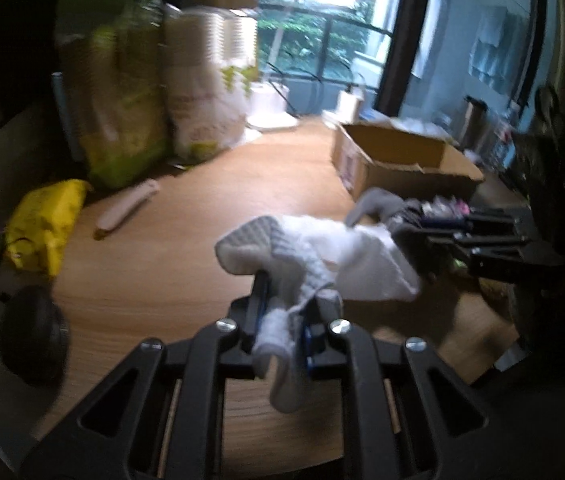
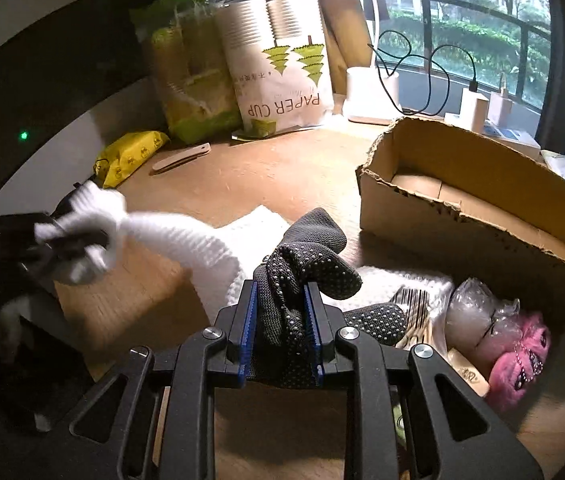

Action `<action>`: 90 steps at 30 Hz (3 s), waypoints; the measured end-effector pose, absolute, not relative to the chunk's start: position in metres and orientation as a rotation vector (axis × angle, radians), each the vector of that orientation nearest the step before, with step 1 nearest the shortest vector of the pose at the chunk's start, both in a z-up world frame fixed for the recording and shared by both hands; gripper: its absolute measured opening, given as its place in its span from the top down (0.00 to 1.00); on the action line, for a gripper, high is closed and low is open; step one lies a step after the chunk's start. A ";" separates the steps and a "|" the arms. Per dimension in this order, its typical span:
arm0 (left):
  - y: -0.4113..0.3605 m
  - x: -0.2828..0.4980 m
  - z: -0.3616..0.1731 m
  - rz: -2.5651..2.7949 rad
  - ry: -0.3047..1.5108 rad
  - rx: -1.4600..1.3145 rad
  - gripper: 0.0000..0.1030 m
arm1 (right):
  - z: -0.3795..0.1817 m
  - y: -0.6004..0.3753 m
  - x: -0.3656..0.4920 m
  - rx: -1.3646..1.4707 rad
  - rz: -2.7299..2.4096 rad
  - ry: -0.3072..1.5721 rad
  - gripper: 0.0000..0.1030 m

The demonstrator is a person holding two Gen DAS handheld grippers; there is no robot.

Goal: Organize soft objects

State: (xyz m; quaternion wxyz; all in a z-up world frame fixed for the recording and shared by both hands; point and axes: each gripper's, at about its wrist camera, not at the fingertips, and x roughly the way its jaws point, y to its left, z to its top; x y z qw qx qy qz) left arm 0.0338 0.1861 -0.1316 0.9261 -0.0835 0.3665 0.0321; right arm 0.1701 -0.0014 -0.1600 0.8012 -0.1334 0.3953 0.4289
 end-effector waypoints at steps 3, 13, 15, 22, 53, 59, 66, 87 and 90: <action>0.198 0.030 -0.121 0.095 0.719 -0.178 0.86 | -0.155 -0.008 0.173 -0.283 0.895 0.834 0.77; 0.189 0.053 -0.096 0.105 0.655 -0.176 0.86 | -0.118 -0.049 0.178 -0.240 0.853 0.742 0.77; 0.181 0.061 -0.093 0.089 0.650 -0.184 0.86 | -0.109 -0.059 0.180 -0.229 0.842 0.720 0.77; 0.144 0.103 -0.083 0.030 0.631 -0.203 0.86 | -0.089 -0.096 0.200 -0.185 0.797 0.666 0.77; 0.065 0.266 -0.115 -0.084 0.698 -0.181 0.84 | -0.107 -0.164 0.312 -0.078 0.650 0.695 0.76; 0.066 0.284 -0.136 -0.070 0.746 -0.193 0.84 | -0.120 -0.163 0.330 -0.065 0.626 0.730 0.75; 0.063 0.296 -0.150 -0.063 0.792 -0.191 0.75 | -0.132 -0.158 0.342 -0.062 0.601 0.763 0.75; 0.071 0.258 -0.119 -0.040 0.704 -0.195 0.39 | -0.112 -0.160 0.308 -0.076 0.572 0.720 0.56; 0.072 0.247 -0.116 -0.042 0.694 -0.197 0.38 | -0.108 -0.157 0.297 -0.081 0.579 0.710 0.56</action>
